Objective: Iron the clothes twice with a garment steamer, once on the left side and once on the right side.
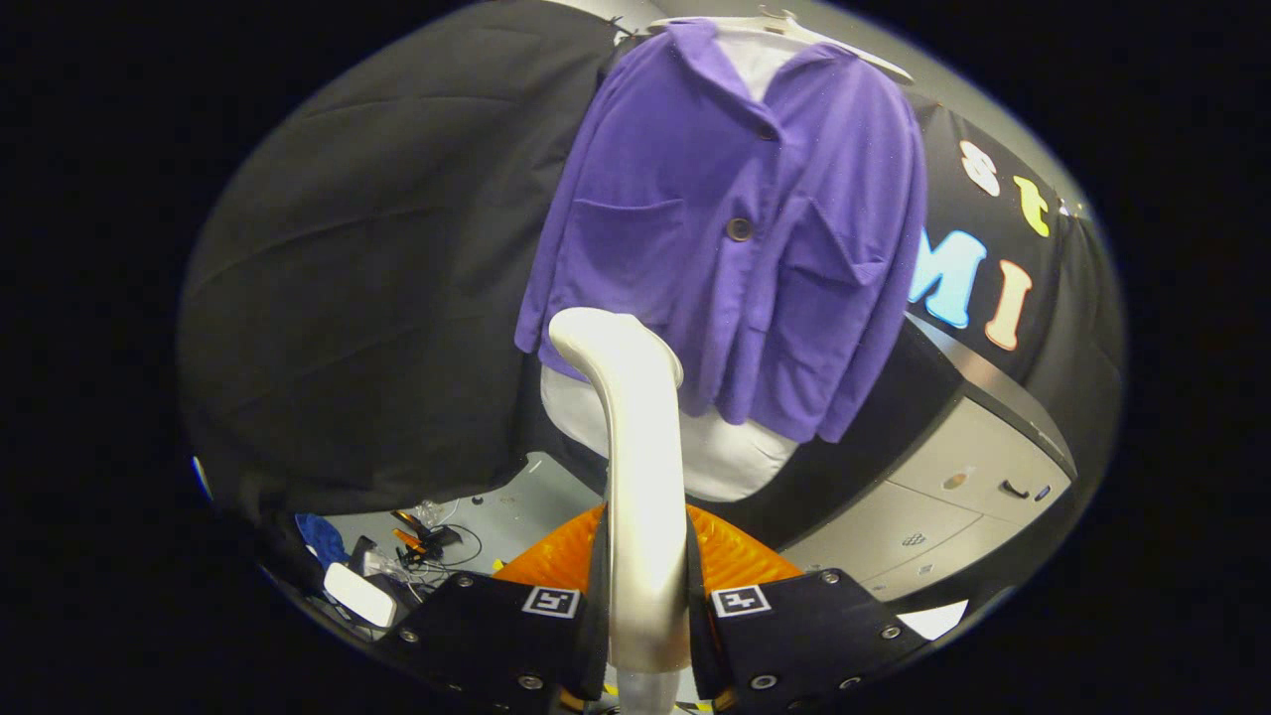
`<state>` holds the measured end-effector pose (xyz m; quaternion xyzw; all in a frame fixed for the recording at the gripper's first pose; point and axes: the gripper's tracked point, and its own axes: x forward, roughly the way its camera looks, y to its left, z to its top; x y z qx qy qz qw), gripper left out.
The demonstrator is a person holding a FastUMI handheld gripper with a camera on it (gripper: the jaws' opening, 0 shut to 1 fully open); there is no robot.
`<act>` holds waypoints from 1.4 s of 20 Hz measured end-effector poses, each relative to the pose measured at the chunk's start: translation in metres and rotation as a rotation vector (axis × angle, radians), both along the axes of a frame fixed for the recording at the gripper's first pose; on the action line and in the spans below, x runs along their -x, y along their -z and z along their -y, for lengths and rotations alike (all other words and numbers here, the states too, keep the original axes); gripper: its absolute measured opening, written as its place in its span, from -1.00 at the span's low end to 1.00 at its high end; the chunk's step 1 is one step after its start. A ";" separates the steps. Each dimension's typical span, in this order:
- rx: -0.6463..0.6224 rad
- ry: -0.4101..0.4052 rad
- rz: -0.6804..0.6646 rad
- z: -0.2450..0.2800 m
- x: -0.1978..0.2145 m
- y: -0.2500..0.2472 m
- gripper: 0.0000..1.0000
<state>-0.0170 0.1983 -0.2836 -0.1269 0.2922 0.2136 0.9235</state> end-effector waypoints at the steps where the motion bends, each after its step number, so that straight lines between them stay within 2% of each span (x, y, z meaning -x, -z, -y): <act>1: -0.029 0.020 0.003 0.017 0.004 -0.013 -0.33; 6: -0.191 0.135 0.095 0.105 0.011 -0.110 -0.32; 12: -0.333 0.231 0.373 0.201 0.000 -0.242 -0.33; 18: -0.362 0.270 0.559 0.229 0.004 -0.317 -0.33; 21: -0.417 0.306 0.615 0.236 0.021 -0.331 -0.33; 24: -0.420 0.361 0.614 0.246 0.037 -0.306 -0.33; 26: -0.383 0.366 0.534 0.244 0.039 -0.275 -0.33; 28: -0.374 0.353 0.499 0.237 0.043 -0.267 -0.33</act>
